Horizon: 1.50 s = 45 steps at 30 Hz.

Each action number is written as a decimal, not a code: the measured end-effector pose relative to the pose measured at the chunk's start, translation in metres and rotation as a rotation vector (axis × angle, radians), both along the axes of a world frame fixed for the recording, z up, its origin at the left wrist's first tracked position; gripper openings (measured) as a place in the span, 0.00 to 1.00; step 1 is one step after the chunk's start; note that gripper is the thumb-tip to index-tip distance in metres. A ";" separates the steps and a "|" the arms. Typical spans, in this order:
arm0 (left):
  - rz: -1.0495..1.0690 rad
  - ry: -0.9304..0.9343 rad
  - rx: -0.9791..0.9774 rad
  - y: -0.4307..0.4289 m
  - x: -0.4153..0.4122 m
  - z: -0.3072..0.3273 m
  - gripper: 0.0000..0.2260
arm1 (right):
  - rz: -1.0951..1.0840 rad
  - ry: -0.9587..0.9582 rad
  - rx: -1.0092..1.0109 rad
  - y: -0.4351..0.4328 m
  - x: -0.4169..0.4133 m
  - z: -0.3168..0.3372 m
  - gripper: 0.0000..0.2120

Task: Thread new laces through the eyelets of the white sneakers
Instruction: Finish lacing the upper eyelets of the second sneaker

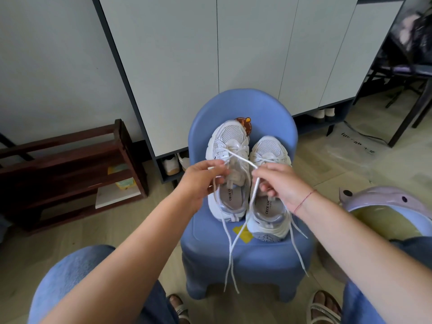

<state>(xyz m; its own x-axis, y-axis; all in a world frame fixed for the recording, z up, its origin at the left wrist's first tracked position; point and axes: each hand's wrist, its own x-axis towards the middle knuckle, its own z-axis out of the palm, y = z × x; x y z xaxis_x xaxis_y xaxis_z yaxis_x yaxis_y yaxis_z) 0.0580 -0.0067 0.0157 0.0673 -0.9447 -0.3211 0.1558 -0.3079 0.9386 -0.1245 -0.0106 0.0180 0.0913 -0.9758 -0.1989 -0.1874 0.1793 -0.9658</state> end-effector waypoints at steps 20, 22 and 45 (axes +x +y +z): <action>-0.334 -0.280 -0.022 -0.009 0.038 0.035 0.10 | 0.092 0.354 -0.488 -0.057 -0.021 0.025 0.05; -0.294 -0.266 -0.012 -0.014 0.052 0.034 0.11 | -0.102 0.219 -0.392 -0.076 -0.034 0.021 0.07; -0.304 -0.188 -0.024 -0.052 0.037 0.017 0.11 | -0.158 0.210 -0.404 -0.104 -0.037 0.018 0.09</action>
<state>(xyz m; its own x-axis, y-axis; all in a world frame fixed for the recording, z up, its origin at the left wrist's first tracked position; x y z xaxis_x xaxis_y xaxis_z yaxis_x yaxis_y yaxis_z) 0.0954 -0.0583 0.0325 -0.1624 -0.9377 -0.3072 -0.1160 -0.2911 0.9496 -0.1614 -0.1145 0.0356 -0.0661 -0.9774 0.2006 -0.3869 -0.1602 -0.9081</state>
